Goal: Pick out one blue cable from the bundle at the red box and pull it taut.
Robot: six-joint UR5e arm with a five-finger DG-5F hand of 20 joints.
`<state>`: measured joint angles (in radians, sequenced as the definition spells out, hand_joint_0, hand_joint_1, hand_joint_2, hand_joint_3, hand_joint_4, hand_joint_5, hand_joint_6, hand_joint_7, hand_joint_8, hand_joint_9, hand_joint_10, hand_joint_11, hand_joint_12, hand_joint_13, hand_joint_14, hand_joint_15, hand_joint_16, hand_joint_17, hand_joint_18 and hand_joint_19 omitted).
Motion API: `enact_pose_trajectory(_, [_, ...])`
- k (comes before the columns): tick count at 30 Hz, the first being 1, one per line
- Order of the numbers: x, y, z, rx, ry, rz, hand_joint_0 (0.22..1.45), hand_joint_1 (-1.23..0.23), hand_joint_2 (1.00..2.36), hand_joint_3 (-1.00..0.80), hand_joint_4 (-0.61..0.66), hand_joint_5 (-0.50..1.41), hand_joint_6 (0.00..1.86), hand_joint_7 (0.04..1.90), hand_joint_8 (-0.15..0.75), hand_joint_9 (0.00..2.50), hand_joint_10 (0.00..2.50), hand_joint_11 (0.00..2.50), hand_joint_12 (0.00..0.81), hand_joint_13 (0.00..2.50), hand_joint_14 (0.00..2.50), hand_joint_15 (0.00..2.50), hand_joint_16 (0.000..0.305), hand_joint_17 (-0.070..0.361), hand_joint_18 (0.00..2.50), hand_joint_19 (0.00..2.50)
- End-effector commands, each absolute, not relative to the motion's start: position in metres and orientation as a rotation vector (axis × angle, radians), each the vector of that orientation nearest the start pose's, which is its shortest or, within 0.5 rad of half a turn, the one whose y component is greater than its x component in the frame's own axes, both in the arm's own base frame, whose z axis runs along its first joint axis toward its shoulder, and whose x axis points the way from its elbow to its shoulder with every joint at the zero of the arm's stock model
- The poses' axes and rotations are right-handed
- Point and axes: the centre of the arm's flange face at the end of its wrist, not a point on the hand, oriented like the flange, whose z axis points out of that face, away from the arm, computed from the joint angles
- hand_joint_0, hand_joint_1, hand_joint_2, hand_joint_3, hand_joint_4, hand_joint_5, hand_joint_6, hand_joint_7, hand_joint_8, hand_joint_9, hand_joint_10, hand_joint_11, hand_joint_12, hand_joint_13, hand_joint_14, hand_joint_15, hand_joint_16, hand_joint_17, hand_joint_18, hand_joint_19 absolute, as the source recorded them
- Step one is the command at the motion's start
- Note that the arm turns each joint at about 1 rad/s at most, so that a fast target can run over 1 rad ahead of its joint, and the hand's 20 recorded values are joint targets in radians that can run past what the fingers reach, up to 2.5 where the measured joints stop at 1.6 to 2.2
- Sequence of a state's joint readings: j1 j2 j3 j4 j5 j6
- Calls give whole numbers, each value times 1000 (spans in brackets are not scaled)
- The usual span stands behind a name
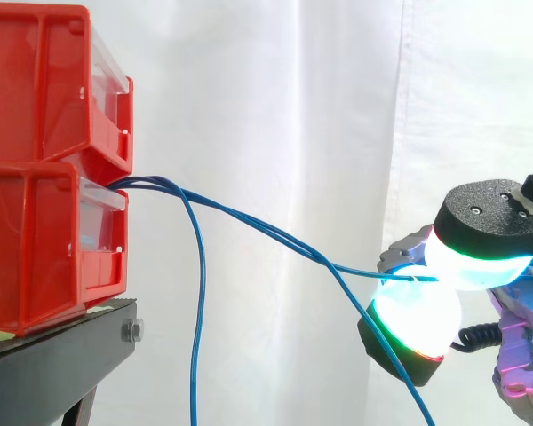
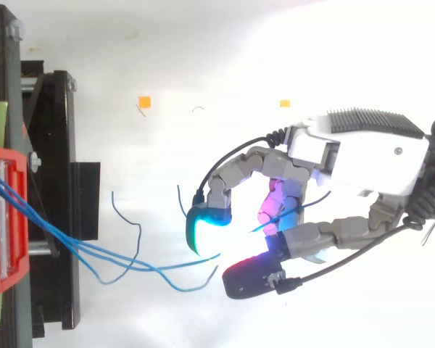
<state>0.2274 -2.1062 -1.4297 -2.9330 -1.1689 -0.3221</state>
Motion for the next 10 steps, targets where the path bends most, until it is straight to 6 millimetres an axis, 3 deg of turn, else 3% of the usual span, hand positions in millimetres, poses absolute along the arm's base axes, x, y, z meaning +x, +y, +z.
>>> enact_pose_trajectory(1, [673, -20, 262, 1127, 1401, 723, 604, -699, 1008, -136, -110, -30, 871, 978, 275, 1681, 18, 1319, 376, 1226, 25, 1054, 58, 132, 945, 879])
enact_pose_trajectory(10, [673, -21, 262, 1128, 1400, 722, 604, -698, 1008, -138, -114, -31, 871, 978, 271, 1679, 18, 1306, 379, 1222, 24, 1045, 59, 132, 946, 888])
